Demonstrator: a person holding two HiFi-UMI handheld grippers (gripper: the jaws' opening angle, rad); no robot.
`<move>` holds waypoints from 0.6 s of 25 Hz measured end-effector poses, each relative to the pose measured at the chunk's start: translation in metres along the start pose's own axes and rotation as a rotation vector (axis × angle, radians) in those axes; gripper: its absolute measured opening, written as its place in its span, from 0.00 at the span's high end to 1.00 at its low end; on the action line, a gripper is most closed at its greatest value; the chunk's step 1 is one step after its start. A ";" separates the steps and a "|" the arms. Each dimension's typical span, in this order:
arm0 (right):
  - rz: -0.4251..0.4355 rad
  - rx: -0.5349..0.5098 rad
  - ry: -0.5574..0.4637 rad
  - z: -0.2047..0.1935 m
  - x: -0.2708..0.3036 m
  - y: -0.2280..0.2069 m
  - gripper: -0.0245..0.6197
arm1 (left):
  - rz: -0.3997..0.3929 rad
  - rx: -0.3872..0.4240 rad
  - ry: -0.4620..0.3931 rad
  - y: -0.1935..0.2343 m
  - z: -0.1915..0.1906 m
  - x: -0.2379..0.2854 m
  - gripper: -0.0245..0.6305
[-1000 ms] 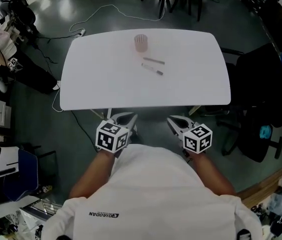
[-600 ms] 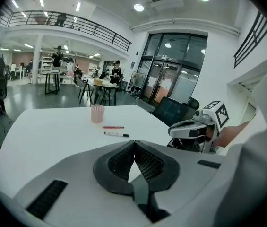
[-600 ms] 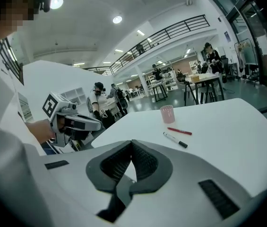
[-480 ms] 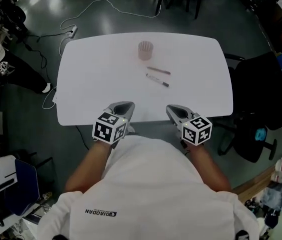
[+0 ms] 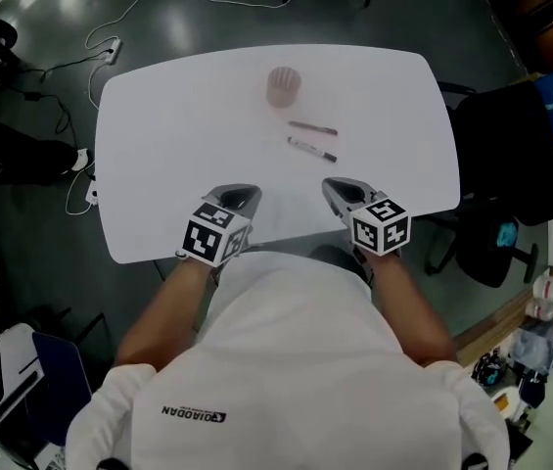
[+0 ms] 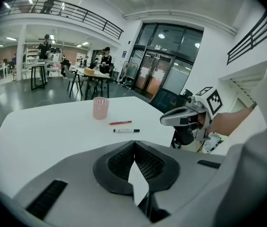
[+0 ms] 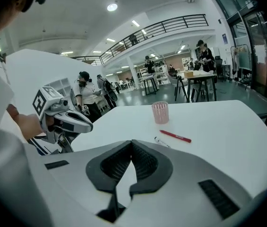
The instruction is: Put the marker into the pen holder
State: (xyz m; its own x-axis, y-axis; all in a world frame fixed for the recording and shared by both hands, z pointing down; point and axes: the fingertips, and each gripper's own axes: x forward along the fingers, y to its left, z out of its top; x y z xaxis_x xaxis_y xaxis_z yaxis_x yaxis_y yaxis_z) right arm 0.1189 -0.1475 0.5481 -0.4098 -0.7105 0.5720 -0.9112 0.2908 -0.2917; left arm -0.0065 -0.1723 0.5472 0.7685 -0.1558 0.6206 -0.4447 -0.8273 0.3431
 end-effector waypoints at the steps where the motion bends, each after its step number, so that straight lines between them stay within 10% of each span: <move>1: -0.003 -0.002 0.016 -0.003 0.004 -0.004 0.93 | -0.004 -0.005 0.001 0.001 0.001 0.002 0.92; 15: 0.039 -0.304 0.243 -0.009 0.067 -0.051 0.93 | 0.116 -0.121 0.001 0.025 0.001 0.025 0.92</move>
State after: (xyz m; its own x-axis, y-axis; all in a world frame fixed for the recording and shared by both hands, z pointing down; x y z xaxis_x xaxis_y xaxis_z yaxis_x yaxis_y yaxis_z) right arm 0.1377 -0.2043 0.6089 -0.4091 -0.5332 0.7405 -0.8505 0.5169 -0.0976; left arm 0.0021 -0.1976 0.5702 0.7084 -0.2453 0.6618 -0.5826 -0.7326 0.3520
